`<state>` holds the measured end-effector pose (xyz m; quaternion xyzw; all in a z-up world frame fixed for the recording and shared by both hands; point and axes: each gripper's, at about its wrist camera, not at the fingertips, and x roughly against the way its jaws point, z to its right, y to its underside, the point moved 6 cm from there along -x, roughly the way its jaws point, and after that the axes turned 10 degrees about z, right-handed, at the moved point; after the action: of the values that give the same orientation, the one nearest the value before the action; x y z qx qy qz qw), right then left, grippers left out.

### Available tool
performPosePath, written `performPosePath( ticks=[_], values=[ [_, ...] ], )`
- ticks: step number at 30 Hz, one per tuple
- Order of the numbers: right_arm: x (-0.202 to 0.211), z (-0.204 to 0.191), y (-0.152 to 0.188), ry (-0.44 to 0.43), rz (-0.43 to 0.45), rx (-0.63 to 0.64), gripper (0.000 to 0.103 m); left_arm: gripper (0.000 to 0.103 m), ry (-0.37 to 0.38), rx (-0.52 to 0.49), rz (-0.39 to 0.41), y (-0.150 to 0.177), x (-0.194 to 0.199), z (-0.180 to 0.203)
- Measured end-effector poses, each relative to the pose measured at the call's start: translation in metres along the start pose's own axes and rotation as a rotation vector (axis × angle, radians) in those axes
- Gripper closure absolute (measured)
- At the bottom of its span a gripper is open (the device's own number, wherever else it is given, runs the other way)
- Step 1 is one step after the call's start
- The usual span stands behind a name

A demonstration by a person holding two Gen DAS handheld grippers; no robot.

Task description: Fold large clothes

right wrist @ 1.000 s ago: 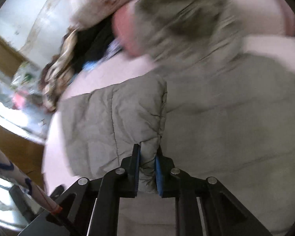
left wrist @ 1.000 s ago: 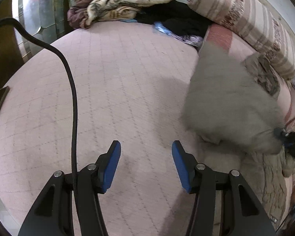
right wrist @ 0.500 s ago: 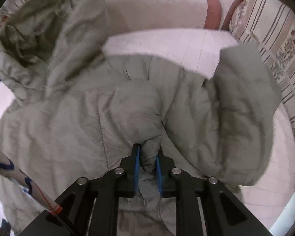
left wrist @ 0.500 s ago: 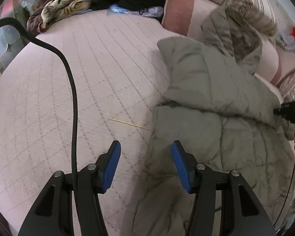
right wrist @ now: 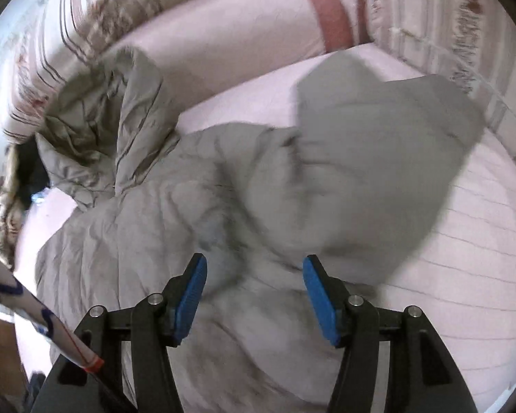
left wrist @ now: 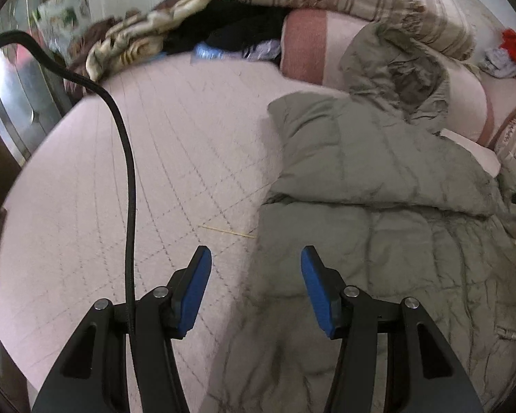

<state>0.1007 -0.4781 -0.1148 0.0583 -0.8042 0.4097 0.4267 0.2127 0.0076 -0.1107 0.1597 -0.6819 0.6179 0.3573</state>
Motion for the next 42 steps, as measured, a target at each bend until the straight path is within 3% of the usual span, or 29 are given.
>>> performPosePath(
  ticks=[2, 8, 13, 16, 20, 26, 29, 31, 35, 39, 42],
  values=[
    [0.014, 0.031, 0.000, 0.006, 0.017, -0.032, 0.040, 0.050, 0.016, -0.002, -0.008, 0.003, 0.012, 0.010],
    [0.037, 0.178, -0.001, 0.121, 0.081, -0.245, 0.040, 0.050, 0.070, 0.049, -0.089, 0.018, 0.047, 0.035],
    [0.009, 0.251, -0.016, 0.046, 0.093, -0.459, 0.040, 0.050, 0.172, 0.130, -0.064, 0.018, 0.096, 0.068],
    [-0.012, 0.267, -0.031, -0.025, 0.109, -0.547, 0.041, 0.046, 0.131, 0.097, -0.012, 0.014, 0.112, 0.086],
    [-0.046, 0.280, -0.051, -0.064, 0.127, -0.622, 0.041, 0.046, 0.079, 0.068, 0.007, 0.014, 0.110, 0.096],
    [-0.070, 0.298, -0.080, -0.090, 0.184, -0.710, 0.043, 0.046, 0.008, 0.108, -0.014, 0.015, 0.096, 0.085],
    [-0.079, 0.305, -0.089, -0.028, 0.133, -0.753, 0.084, 0.046, -0.018, 0.109, -0.019, 0.014, 0.089, 0.081],
    [-0.078, 0.306, -0.096, -0.023, 0.108, -0.738, 0.092, 0.046, -0.020, 0.111, -0.017, 0.014, 0.087, 0.078],
    [-0.032, 0.283, -0.123, 0.034, 0.168, -0.590, 0.095, 0.046, 0.002, 0.095, -0.001, 0.012, 0.085, 0.074],
    [0.038, 0.233, -0.152, 0.048, 0.261, -0.417, 0.095, 0.046, 0.018, 0.066, 0.042, 0.006, 0.083, 0.065],
    [0.089, 0.175, -0.167, -0.038, 0.327, -0.328, 0.096, 0.046, 0.031, 0.057, 0.066, -0.002, 0.080, 0.058]
  ],
)
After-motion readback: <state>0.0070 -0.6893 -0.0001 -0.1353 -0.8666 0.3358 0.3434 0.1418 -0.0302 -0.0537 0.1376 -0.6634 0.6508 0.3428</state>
